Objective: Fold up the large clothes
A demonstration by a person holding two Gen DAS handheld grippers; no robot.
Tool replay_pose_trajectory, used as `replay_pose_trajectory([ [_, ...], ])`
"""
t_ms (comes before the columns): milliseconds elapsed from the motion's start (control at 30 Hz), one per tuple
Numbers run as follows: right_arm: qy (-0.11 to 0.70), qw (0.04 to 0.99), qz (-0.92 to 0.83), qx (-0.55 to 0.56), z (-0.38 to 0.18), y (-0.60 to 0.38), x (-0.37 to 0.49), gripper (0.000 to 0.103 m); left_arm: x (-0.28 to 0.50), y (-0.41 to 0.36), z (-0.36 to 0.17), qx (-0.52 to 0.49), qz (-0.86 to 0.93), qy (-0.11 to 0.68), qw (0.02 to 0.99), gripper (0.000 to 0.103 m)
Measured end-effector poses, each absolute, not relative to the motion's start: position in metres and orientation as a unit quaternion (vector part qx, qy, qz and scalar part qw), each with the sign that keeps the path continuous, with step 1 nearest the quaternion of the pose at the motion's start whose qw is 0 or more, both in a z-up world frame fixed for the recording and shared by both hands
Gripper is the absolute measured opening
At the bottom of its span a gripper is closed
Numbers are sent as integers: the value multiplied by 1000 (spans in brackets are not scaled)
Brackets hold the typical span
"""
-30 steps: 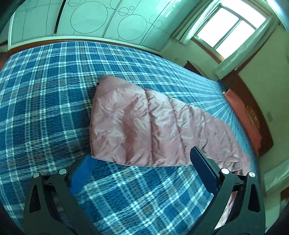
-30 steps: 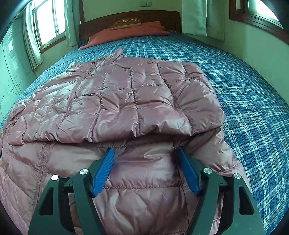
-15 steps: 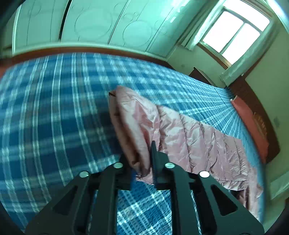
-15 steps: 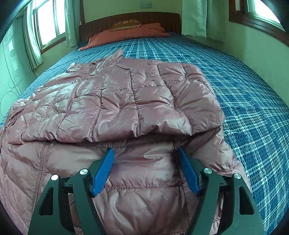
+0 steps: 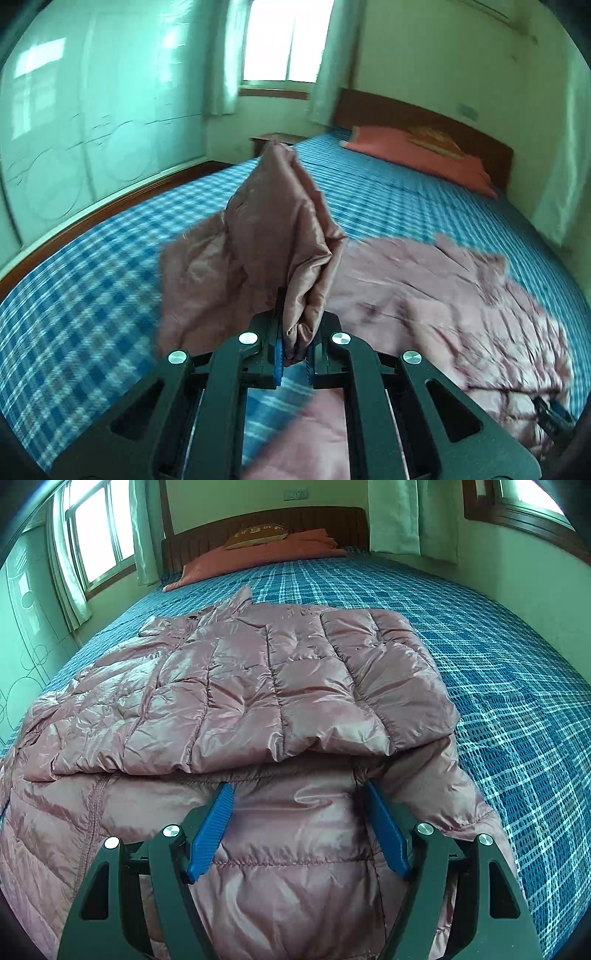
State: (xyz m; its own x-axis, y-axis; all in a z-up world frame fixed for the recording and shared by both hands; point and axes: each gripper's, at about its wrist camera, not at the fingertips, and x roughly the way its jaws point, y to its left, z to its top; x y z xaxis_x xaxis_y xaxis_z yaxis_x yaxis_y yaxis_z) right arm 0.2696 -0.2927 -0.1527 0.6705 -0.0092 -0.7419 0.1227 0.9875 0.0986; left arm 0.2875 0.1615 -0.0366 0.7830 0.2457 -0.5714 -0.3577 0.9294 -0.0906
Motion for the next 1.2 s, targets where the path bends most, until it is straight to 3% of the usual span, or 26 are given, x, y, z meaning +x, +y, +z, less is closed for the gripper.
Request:
replay_pose_trajectory([
  [333, 401, 912, -30, 80, -153, -295, 269, 72, 331, -11, -76, 4, 38, 330, 943, 9],
  [400, 401, 912, -30, 82, -153, -296, 269, 72, 336, -34, -87, 20, 18, 342, 939, 20],
  [467, 402, 912, -30, 81, -152, -296, 270, 72, 331, -48, -93, 33, -2, 345, 938, 60],
  [533, 401, 912, -30, 81, -153, -296, 270, 72, 321, -58, -93, 47, -10, 337, 940, 68],
  [767, 405, 909, -26, 92, -151, -298, 270, 72, 286, -42, -78, 41, -26, 326, 944, 73],
  [1000, 397, 907, 8, 141, -119, -279, 266, 71, 263, 58, -67, -14, 48, 324, 945, 78],
  [1200, 404, 900, 83, 141, -99, -204, 291, 71, 263, 139, -82, -54, 130, 340, 930, 78],
])
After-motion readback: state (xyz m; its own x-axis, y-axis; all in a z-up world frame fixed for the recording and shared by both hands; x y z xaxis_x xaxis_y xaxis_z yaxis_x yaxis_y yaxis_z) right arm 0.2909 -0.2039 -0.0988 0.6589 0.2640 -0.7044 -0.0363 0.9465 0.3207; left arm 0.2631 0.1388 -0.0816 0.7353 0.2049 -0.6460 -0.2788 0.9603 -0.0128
